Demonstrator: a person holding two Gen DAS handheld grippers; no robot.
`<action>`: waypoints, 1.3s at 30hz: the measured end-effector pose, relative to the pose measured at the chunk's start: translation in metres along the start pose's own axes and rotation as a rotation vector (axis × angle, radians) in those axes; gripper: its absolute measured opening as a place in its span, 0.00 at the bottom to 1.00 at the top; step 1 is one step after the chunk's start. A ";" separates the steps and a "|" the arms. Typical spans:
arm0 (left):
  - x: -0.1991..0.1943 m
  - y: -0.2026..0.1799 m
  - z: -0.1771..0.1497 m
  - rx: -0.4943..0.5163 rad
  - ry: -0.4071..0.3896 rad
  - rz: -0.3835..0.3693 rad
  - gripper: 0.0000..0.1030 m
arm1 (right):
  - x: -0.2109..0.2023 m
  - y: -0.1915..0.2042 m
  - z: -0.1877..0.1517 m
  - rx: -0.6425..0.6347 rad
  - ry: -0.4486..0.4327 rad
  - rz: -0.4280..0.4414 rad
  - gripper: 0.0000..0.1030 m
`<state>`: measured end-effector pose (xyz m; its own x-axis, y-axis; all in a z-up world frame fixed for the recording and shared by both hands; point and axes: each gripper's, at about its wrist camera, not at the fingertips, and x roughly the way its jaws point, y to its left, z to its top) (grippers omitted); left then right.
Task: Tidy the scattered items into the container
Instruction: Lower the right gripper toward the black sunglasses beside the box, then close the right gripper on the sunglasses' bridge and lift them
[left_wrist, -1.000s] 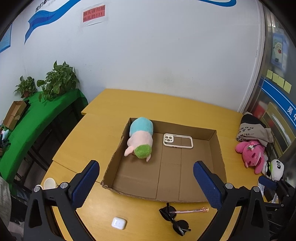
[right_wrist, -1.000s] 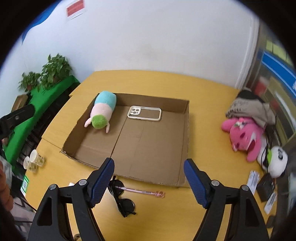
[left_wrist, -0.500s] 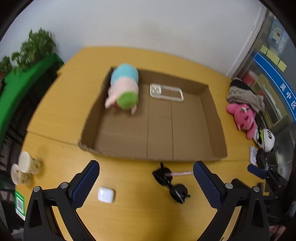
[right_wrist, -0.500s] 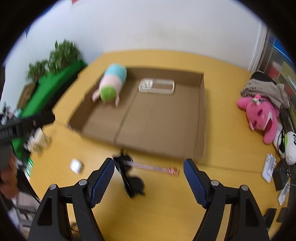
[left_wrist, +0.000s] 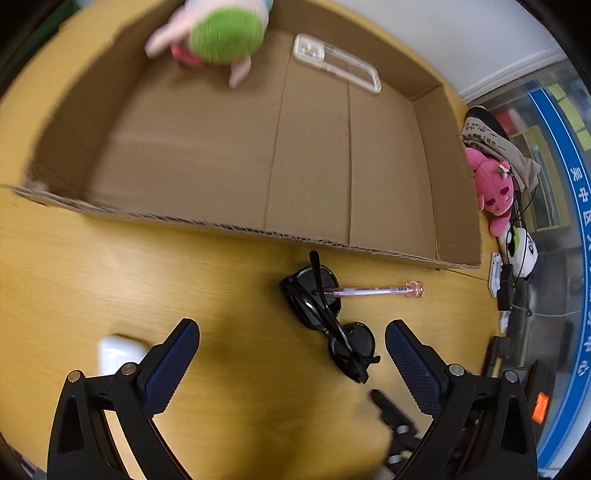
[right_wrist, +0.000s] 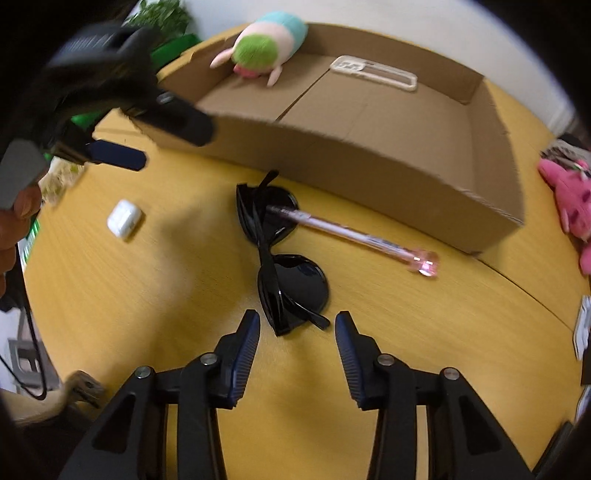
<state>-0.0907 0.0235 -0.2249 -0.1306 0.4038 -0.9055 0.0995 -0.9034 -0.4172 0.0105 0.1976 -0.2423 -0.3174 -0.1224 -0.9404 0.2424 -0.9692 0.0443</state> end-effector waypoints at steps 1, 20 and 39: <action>0.006 0.001 0.001 -0.007 0.007 -0.011 0.99 | 0.006 0.001 0.001 -0.009 0.006 0.000 0.41; 0.054 0.002 0.011 -0.037 0.041 -0.043 0.96 | 0.053 0.012 -0.001 -0.154 0.010 0.014 1.00; 0.053 -0.005 -0.011 -0.004 0.104 -0.150 0.33 | 0.035 0.027 -0.017 -0.197 0.018 0.092 0.52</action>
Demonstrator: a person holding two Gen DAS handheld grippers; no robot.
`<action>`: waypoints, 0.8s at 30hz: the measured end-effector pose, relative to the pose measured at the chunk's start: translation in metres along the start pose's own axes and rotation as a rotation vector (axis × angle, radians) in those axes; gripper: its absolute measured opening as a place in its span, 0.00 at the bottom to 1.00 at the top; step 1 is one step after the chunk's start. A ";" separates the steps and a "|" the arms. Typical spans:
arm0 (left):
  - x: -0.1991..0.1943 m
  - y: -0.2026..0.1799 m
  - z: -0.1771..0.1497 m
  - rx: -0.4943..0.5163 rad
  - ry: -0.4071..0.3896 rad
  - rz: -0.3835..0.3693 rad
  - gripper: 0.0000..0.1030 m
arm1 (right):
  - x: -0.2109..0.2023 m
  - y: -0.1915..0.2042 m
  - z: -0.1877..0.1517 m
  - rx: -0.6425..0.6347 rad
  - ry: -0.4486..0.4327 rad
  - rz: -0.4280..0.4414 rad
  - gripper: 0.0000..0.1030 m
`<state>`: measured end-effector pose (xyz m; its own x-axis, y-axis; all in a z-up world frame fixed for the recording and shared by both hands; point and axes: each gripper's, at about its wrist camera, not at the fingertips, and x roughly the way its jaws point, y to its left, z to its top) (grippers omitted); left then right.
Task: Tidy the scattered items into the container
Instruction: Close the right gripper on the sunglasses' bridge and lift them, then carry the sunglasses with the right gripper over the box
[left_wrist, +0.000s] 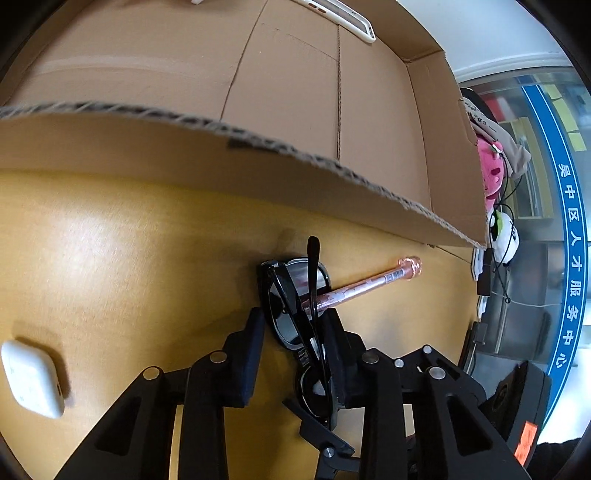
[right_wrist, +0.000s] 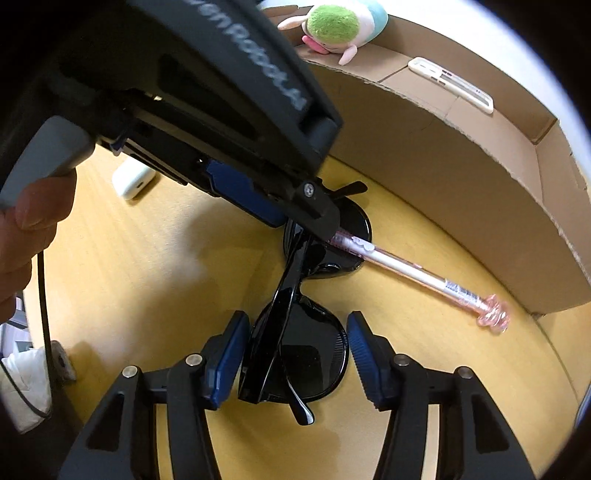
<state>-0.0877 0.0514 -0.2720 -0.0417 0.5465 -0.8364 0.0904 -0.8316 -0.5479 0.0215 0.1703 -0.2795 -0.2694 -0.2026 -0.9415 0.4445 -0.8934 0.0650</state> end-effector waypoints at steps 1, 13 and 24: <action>-0.003 -0.001 -0.003 0.005 -0.003 -0.003 0.22 | -0.001 0.000 -0.001 0.010 0.005 0.017 0.52; -0.071 0.003 -0.022 -0.017 -0.099 0.013 0.18 | -0.043 0.019 0.021 -0.043 -0.090 0.075 0.52; -0.170 -0.050 0.006 0.089 -0.272 -0.011 0.17 | -0.120 0.007 0.086 -0.013 -0.292 0.054 0.52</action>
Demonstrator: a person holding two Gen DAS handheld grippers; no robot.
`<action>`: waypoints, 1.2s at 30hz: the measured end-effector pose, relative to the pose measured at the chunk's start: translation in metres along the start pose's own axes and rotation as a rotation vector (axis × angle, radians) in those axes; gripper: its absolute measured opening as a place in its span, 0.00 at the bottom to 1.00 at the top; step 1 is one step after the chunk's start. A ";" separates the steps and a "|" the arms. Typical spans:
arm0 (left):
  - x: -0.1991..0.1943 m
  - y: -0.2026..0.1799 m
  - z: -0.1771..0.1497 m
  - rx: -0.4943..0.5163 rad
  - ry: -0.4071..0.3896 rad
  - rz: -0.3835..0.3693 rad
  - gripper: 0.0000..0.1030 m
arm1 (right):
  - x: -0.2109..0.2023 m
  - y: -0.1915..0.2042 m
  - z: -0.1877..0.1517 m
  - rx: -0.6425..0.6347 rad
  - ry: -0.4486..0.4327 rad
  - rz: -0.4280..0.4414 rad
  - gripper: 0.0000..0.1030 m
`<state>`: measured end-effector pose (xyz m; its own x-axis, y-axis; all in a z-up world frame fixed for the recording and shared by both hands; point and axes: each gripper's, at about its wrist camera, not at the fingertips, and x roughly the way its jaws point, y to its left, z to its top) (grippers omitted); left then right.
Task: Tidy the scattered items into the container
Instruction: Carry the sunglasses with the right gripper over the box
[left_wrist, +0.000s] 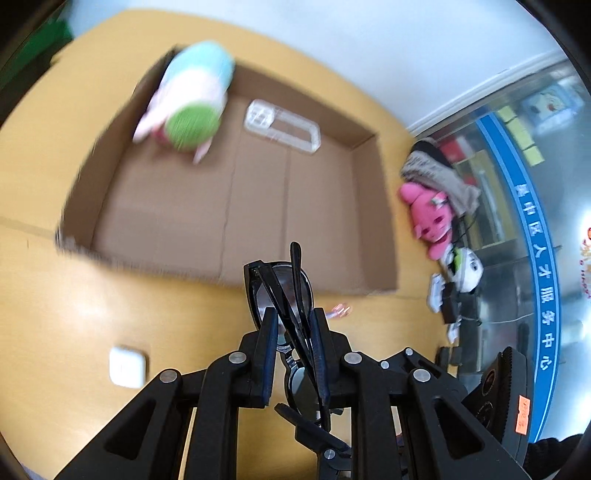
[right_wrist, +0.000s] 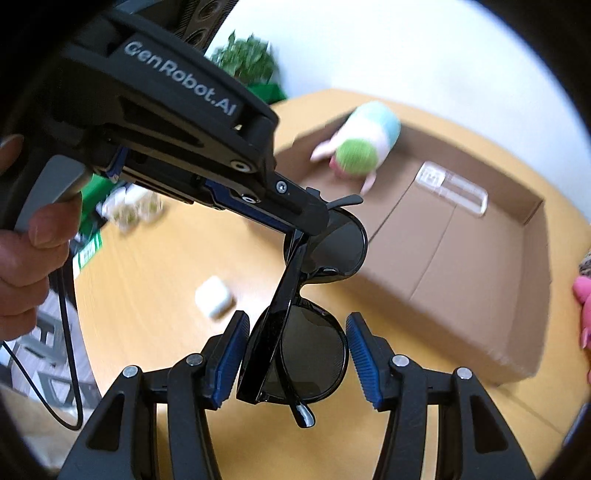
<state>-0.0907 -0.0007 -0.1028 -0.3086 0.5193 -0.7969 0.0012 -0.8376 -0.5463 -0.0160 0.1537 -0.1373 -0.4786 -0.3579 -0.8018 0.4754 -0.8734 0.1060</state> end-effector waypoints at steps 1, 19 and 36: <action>-0.007 -0.006 0.008 0.012 -0.015 -0.014 0.16 | -0.006 -0.005 0.009 0.007 -0.018 -0.008 0.52; 0.000 -0.086 0.154 0.214 -0.071 -0.152 0.07 | -0.048 -0.098 0.108 0.069 -0.165 -0.195 0.52; 0.101 0.002 0.183 0.141 0.100 -0.037 0.07 | 0.076 -0.193 0.066 0.284 0.132 -0.141 0.07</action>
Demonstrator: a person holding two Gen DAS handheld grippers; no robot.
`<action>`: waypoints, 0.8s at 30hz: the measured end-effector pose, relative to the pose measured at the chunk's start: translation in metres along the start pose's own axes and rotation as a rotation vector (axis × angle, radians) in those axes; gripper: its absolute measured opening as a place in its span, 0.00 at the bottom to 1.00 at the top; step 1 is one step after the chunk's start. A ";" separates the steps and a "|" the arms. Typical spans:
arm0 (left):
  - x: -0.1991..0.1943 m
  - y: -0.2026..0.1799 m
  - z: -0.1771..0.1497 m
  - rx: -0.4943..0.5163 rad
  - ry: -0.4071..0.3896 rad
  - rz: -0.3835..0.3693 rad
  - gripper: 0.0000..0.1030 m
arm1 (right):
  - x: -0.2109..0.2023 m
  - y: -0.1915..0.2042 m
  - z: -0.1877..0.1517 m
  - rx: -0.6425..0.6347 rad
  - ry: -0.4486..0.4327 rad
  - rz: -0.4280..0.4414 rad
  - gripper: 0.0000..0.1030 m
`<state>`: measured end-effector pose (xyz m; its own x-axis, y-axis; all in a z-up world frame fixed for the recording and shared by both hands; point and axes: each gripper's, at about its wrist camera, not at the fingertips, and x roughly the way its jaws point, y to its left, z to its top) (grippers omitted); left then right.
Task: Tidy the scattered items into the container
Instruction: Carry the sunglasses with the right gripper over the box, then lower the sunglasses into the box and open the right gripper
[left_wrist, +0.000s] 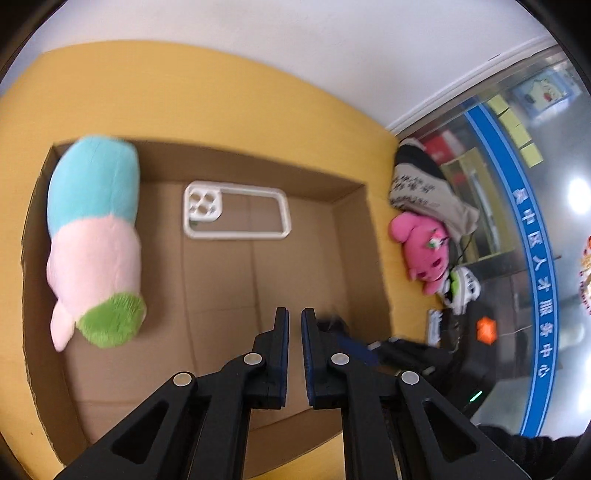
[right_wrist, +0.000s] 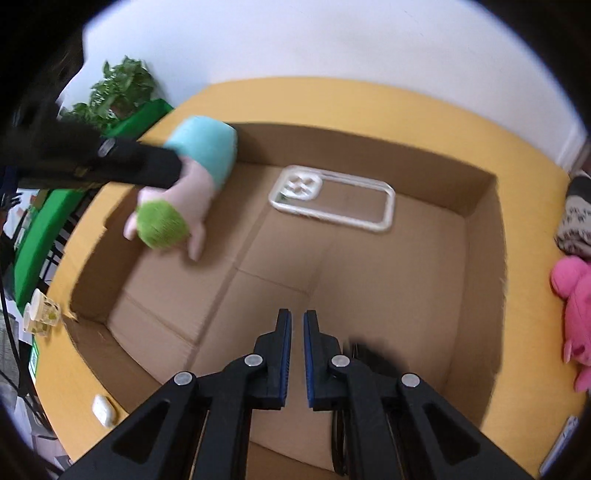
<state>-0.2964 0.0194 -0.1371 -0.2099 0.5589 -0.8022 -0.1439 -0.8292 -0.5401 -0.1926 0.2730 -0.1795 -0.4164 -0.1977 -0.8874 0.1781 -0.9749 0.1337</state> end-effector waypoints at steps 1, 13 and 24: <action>0.005 0.005 -0.004 -0.014 0.012 -0.004 0.07 | -0.002 -0.008 -0.005 0.002 0.008 0.009 0.10; 0.056 0.022 -0.031 -0.137 0.084 -0.029 0.59 | -0.008 -0.061 -0.033 -0.013 0.162 -0.028 0.62; 0.069 0.024 -0.044 -0.179 0.101 -0.023 0.60 | 0.069 -0.057 -0.024 0.035 0.284 -0.171 0.06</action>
<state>-0.2719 0.0385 -0.2168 -0.1095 0.5825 -0.8054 0.0289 -0.8081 -0.5883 -0.2102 0.3178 -0.2593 -0.1720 0.0007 -0.9851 0.0939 -0.9954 -0.0171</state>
